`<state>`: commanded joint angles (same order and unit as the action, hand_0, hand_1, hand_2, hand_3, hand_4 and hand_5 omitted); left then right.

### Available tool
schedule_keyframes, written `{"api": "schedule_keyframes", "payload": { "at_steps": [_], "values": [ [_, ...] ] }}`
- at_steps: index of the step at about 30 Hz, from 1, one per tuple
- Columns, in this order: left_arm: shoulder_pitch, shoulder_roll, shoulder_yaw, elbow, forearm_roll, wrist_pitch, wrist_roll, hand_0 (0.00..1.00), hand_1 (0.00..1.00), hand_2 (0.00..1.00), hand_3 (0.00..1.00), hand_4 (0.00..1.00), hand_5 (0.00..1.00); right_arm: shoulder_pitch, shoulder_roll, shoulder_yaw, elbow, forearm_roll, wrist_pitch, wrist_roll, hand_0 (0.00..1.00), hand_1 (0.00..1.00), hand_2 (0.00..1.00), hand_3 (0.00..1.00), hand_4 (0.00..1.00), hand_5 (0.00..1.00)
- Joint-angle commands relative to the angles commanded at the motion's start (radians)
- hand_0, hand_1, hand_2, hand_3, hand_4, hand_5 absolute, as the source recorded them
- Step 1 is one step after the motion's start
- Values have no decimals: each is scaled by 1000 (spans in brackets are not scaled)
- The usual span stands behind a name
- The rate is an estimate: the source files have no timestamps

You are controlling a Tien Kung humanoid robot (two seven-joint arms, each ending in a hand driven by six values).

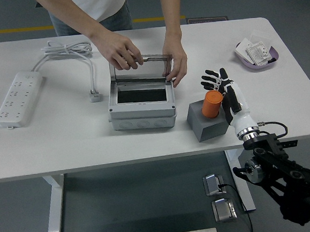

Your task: Fetch the battery,place it into the box,close the lid of the box

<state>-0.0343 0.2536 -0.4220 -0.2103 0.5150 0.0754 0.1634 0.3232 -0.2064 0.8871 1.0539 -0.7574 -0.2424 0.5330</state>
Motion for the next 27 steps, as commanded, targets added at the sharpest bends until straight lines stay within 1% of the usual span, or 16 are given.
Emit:
{"api": "schedule_keyframes", "payload": {
  "at_steps": [3,4,9,10,15,16,21,22,27],
  "values": [
    [0,0,-2,0,2,0,1,633,679,580,573,534,2,1,-2,-3,-1,-21,-2,-11,804,731,735,766,998,930],
    [0,0,-3,0,2,0,1,634,679,580,573,533,2,2,-3,-3,-1,-28,-2,-15,802,733,738,768,998,886],
    [-1,0,-1,0,1,0,0,634,679,580,573,533,2,3,-9,-3,1,-68,-10,-35,802,733,738,768,998,886],
    [-1,0,-1,0,1,0,0,634,678,579,573,532,2,3,-10,-3,2,-77,-12,-39,804,731,745,780,998,786],
    [1,0,-4,0,5,1,1,634,678,579,573,532,2,1,-16,-4,6,-100,-21,-51,804,731,745,780,998,786],
    [1,0,-4,0,6,1,1,634,678,579,573,531,2,1,-17,-4,7,-102,-22,-52,817,764,772,854,881,365],
    [2,0,-6,0,9,1,2,634,678,579,573,531,2,3,-19,-4,9,-108,-27,-56,817,764,772,854,881,365],
    [2,0,-7,0,9,1,2,633,677,579,572,530,2,3,-19,-4,9,-108,-27,-57,832,785,801,909,803,233],
    [2,0,-9,0,12,1,3,633,677,579,572,530,2,3,-20,-6,10,-111,-30,-61,832,785,801,909,803,233]
  ]
}}
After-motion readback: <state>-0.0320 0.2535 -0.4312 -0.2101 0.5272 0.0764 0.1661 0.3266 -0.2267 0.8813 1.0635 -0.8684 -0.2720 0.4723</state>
